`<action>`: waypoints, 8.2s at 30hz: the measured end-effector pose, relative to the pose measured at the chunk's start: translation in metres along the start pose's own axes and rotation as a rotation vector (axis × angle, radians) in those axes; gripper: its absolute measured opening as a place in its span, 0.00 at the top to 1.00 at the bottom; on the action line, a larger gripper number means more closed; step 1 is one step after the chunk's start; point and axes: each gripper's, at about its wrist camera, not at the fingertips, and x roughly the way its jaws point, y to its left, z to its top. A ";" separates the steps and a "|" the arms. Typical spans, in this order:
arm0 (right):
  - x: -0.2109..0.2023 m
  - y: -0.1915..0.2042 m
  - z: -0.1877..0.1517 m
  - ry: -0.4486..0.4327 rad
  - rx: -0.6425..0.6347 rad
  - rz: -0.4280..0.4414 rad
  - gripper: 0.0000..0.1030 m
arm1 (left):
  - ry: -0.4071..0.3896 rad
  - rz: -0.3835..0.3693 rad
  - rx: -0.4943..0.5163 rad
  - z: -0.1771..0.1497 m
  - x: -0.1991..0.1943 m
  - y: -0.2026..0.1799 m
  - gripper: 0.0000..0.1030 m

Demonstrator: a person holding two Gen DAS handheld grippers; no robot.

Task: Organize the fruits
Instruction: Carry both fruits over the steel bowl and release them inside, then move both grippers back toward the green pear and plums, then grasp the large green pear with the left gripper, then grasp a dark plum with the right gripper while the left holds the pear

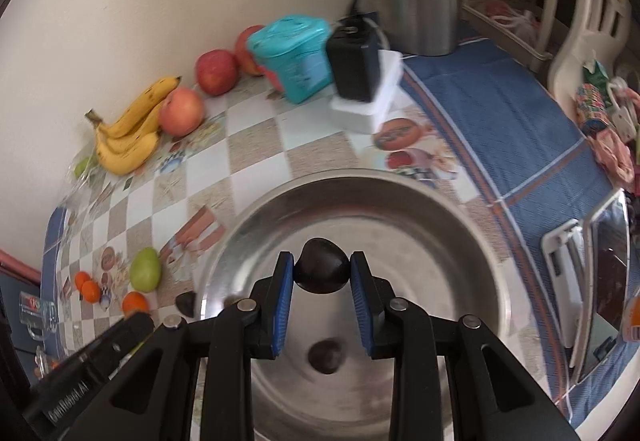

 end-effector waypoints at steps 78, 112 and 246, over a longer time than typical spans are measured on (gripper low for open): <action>-0.001 0.090 -0.020 0.093 -0.217 0.017 0.36 | -0.150 0.235 -0.448 0.013 -0.062 0.170 0.01; 0.043 0.086 -0.031 0.154 -0.218 -0.008 0.04 | 0.031 0.245 -0.300 0.002 0.014 0.137 0.01; 0.009 0.034 0.001 0.024 -0.110 -0.028 0.74 | 0.006 -0.008 -0.085 -0.003 -0.010 0.017 0.47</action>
